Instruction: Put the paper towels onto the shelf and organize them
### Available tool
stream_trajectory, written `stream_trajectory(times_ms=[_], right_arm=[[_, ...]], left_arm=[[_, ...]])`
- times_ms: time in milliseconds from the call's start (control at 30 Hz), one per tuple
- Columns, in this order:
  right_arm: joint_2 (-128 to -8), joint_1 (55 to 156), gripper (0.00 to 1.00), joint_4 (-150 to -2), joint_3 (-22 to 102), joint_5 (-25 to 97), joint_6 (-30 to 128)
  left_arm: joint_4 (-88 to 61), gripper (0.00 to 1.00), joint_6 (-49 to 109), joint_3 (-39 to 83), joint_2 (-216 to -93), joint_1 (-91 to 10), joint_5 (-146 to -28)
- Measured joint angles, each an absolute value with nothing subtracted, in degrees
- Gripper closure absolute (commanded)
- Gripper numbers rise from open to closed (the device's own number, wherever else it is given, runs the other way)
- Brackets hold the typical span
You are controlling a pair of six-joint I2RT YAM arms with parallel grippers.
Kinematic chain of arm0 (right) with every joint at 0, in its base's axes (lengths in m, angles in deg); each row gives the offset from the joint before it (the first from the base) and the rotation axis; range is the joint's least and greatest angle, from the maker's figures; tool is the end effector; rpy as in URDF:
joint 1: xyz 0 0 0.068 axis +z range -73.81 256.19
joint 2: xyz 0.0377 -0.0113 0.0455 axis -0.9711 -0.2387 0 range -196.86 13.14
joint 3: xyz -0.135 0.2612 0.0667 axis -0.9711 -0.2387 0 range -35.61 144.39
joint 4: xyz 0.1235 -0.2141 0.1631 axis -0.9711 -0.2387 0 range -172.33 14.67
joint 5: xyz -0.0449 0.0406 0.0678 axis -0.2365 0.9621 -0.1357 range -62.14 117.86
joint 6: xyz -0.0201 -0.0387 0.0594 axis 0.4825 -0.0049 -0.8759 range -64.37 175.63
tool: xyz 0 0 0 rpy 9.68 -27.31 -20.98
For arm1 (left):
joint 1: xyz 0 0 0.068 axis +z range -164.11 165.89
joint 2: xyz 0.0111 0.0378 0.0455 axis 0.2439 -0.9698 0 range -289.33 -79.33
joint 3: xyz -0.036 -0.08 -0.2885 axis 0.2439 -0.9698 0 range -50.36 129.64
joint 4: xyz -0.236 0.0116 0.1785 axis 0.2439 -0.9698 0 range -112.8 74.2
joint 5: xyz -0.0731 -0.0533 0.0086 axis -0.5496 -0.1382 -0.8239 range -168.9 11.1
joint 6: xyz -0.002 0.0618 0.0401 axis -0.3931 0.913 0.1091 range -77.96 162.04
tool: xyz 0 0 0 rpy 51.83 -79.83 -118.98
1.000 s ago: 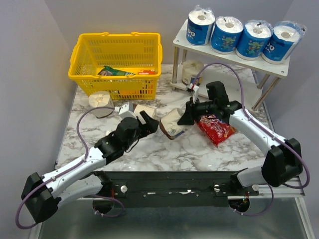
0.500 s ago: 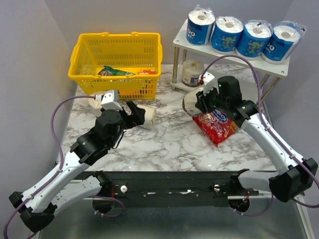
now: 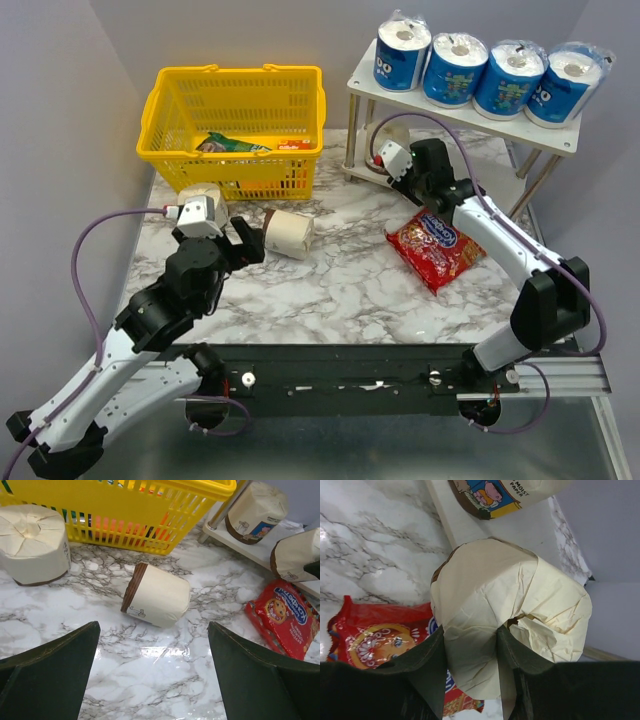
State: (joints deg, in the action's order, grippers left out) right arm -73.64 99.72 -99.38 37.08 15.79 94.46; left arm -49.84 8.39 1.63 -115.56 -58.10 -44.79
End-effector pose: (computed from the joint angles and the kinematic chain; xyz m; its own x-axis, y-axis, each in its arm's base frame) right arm 0.3689 0.1467 0.3133 -0.2909 -0.7954 -0.5317 -0.5417 0.5950 -0.5937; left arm 0.1368 -0.0840 0.3820 -0.2943 -0.3537 -0.8879 0.0344 0.9245 -0.3797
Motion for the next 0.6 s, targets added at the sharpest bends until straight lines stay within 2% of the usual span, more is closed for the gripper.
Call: stream_trajectory(times_ms=[267,600], right_arm=[[-81.89,98.06,0.61,-95.88,44.81,14.19,100.67],[-87.66,96.33,0.59,-98.00,50.02,13.16,102.27]], left_arm=[[-50.80,0.01,8.74,0.49,-108.56,-58.10,-42.96],[-50.91,0.01,8.83,-0.29,-107.62,-58.10,-42.41]])
